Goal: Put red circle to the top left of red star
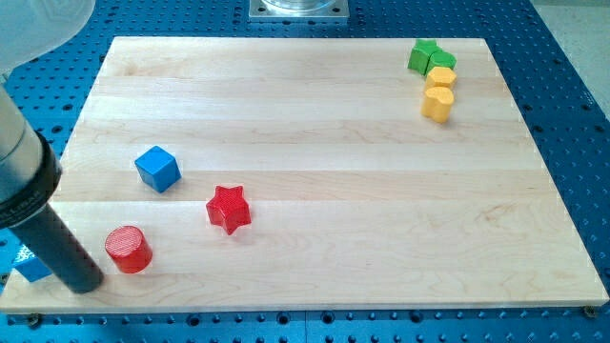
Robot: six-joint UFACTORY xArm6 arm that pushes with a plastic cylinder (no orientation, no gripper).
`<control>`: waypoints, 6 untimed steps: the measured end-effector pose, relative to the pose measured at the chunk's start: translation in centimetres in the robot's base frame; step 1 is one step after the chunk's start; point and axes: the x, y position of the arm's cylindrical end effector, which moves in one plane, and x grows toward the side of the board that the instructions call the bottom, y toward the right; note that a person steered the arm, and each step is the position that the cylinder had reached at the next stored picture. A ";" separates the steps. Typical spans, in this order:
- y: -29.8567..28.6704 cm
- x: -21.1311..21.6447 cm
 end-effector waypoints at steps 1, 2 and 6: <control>5.1 -1.6; 9.9 -4.5; 9.0 -12.9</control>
